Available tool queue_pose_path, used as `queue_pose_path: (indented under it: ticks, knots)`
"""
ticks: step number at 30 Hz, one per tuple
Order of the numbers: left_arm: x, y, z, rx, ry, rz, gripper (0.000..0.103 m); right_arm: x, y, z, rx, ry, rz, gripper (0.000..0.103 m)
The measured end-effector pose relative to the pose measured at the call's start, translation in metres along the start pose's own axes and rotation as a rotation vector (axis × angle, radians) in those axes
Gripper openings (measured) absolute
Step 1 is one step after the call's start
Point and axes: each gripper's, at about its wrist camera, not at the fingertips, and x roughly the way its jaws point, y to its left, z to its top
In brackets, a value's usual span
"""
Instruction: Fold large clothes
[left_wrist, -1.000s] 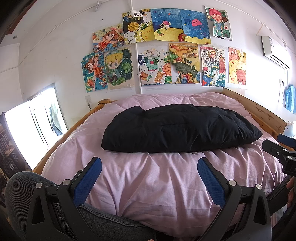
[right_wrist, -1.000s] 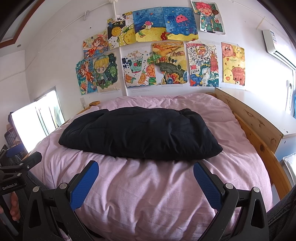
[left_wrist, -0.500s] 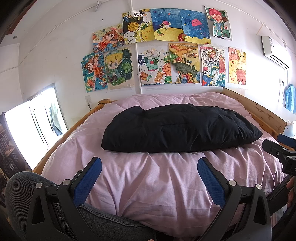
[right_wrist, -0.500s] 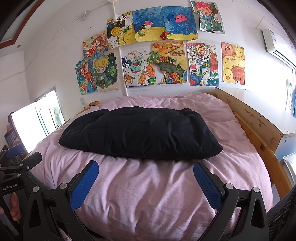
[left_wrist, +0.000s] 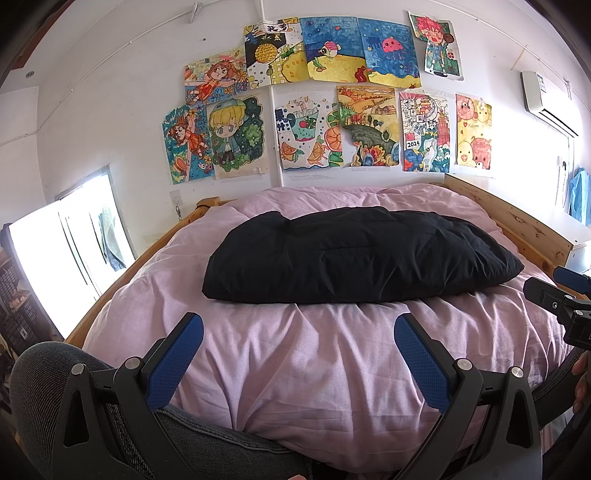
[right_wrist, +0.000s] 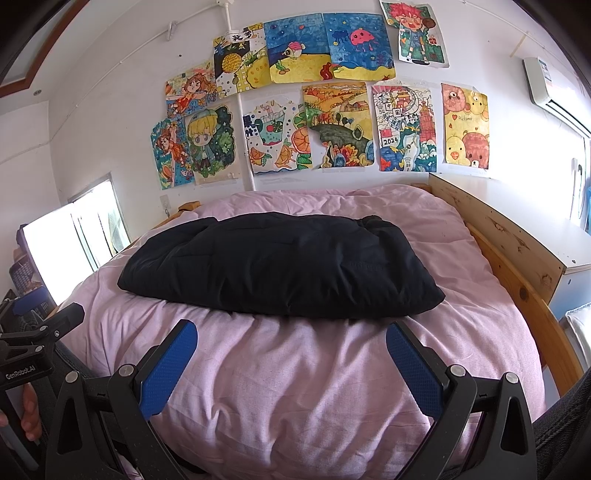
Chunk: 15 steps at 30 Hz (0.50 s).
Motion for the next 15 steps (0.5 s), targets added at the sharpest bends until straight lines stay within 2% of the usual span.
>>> queue_pose_path:
  ticks: [15]
  knots:
    - [-0.0015, 0.0046, 0.0025, -0.011, -0.005, 0.017, 0.102, -0.0002, -0.0001, 0.0006, 0.000, 0.000, 0.001, 0.103]
